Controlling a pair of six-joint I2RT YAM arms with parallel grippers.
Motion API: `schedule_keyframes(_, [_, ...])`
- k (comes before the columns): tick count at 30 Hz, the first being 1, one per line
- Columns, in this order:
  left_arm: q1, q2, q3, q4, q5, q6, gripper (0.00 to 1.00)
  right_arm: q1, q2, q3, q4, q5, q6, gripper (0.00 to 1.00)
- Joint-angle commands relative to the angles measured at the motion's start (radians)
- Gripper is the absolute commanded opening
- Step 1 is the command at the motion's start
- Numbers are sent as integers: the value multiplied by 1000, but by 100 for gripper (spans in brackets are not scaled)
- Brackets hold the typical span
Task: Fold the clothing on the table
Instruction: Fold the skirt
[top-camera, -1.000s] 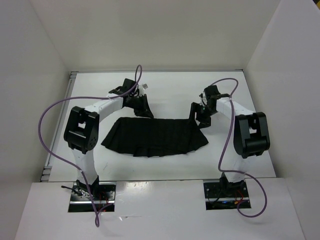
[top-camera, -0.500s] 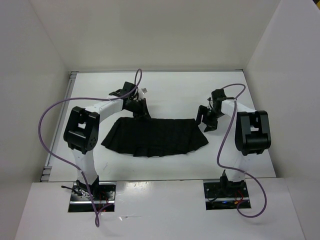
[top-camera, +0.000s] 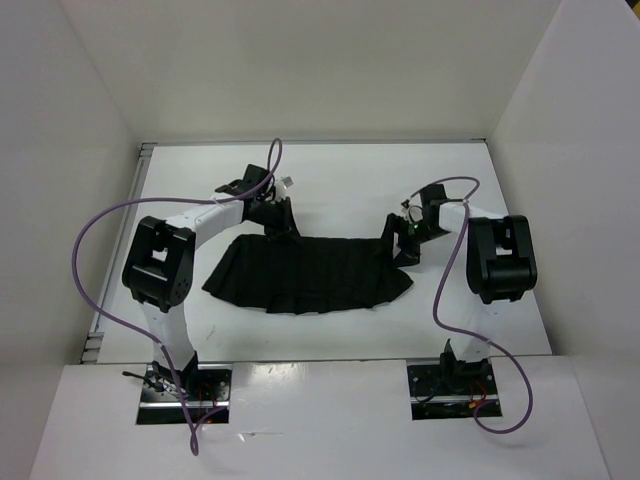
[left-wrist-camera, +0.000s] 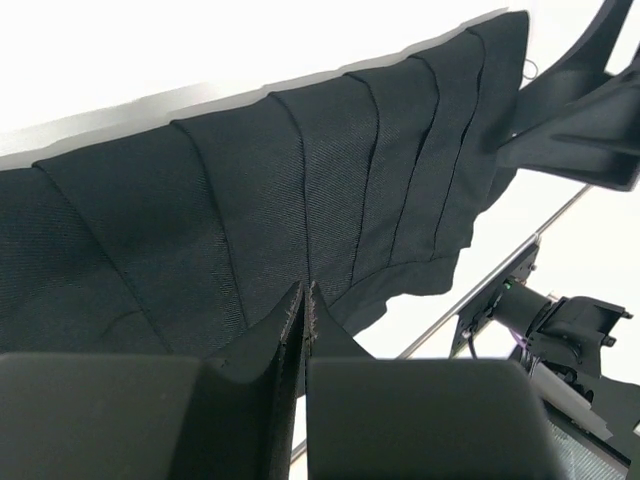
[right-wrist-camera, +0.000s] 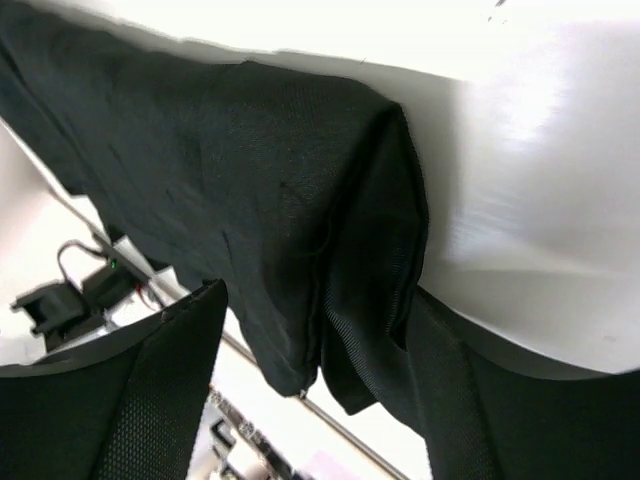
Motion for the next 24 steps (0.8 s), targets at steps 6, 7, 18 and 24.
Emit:
schedule_keyframes(6, [-10,68,63,-6,9,23,7,81,25,-70,32,-18,6,40])
schedule_keyframes(7, [-19,91,77,-15,9,32,7,90,25,-70,32,3,6,22])
schedule_keyframes(18, [-41,272,238,-74,-55,43,7,90,2,12,-1,136,26,0])
schedule_keyframes(24, [-81,329,227,-78,-97,40,7,81,-44,95,-63,136,17,0])
